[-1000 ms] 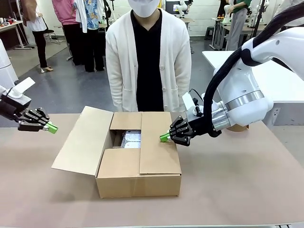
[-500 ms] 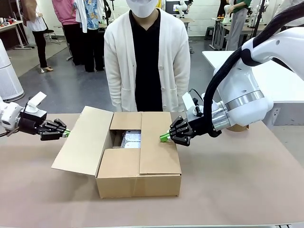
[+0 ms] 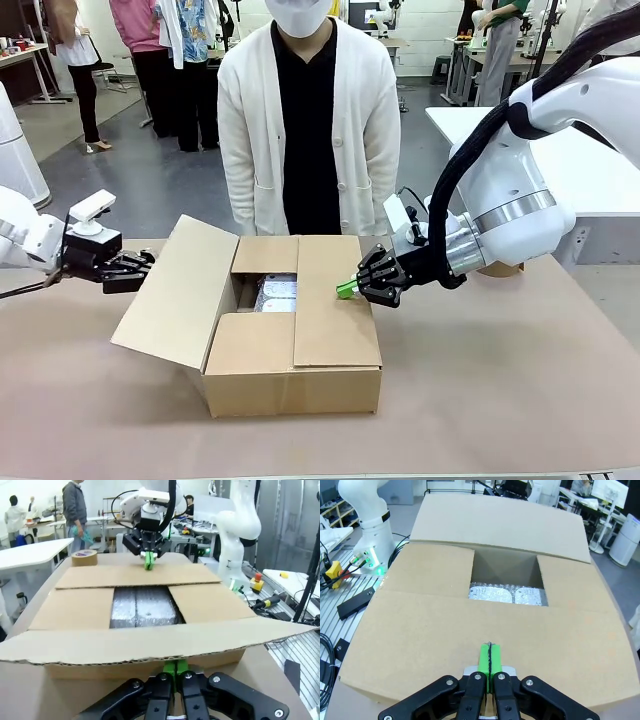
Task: Wrap the clocks to prevent damage.
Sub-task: Push the left (or right) flap of the Package Box to close it.
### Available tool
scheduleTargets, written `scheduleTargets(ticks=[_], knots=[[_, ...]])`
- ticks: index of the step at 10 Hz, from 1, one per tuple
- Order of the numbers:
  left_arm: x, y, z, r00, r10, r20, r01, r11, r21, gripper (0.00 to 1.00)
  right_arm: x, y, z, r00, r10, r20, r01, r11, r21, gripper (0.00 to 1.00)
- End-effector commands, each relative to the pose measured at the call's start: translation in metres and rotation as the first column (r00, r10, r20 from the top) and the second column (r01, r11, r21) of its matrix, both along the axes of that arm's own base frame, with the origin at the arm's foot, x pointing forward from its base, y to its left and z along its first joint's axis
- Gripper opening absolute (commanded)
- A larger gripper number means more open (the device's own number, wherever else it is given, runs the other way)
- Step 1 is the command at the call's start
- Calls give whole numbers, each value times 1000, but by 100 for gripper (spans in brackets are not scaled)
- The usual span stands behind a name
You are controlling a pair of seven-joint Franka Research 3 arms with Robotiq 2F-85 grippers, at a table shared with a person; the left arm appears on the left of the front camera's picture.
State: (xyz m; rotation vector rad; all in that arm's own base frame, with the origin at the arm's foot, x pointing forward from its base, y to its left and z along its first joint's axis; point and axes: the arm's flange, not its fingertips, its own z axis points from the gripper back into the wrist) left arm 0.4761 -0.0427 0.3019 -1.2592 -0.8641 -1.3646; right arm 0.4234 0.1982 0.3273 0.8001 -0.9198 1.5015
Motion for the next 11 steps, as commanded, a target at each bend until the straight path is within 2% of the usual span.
scheduleTargets(ticks=[1, 4, 6, 9, 11], knots=[[10, -12, 7, 999, 11, 43, -9, 999, -41, 0, 0, 0, -5, 1000, -5, -6, 5, 1000, -7, 1], [15, -55, 15, 998, 4, 70, -3, 1000, -21, 0, 0, 0, -5, 1000, -5, -6, 5, 1000, -7, 1], [17, -84, 9, 996, -31, 79, 26, 998, 57, 0, 0, 0, -5, 1000, -5, -6, 5, 1000, -7, 1], [16, -111, -11, 987, 32, 155, -61, 982, 180, 0, 0, 0, -5, 1000, -5, -6, 5, 1000, -7, 1], [16, -113, -18, 987, 47, 155, -79, 975, 207, 0, 0, 0, -5, 1000, -5, -6, 5, 1000, -7, 1]])
